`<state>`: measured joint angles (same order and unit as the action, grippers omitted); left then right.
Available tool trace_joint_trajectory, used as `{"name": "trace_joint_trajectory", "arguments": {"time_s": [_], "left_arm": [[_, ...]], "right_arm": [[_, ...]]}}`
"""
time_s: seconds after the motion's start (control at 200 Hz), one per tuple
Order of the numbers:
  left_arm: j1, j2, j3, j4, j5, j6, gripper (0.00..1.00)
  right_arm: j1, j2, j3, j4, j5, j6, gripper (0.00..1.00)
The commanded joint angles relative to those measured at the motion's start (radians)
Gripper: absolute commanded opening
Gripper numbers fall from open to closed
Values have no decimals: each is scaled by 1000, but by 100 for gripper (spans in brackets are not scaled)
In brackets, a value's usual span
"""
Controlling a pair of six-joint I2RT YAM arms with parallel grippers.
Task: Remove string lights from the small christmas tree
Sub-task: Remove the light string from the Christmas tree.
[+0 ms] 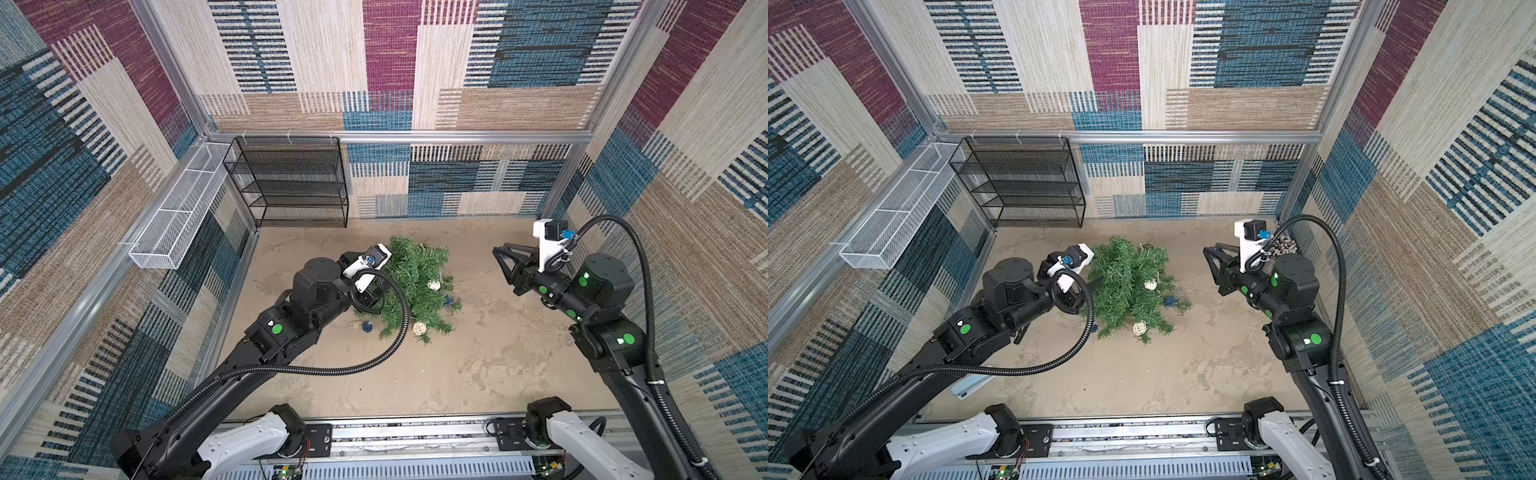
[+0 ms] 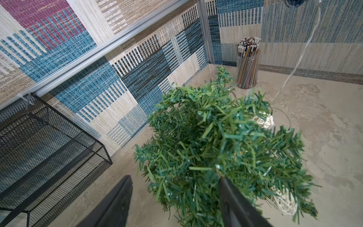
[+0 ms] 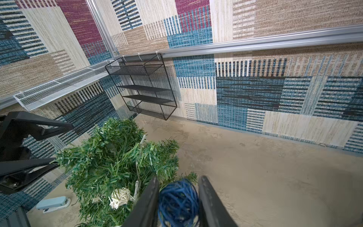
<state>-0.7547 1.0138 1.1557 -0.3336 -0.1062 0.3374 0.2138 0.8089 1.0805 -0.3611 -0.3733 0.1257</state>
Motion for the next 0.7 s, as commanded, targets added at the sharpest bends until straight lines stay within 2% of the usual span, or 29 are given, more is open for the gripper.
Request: {"name": "trace_joint_trajectory", "arguments": {"time_s": [0.0,0.28,0.536,0.696], "left_arm": [[0,1,8,-2,-21,-2,71],[-1,8,25,-13,-28,8,71],[0,19,46,0,-33,30,71],[0,45,94,1,-27,54,71]], "right_arm": [[-6,13,26,74,-72,-3,36],[-60,108,162,28,-56,-59,37],[-190,206,205,106,-143,-40,37],[-251,299,294,150,-191,-14,36]]}}
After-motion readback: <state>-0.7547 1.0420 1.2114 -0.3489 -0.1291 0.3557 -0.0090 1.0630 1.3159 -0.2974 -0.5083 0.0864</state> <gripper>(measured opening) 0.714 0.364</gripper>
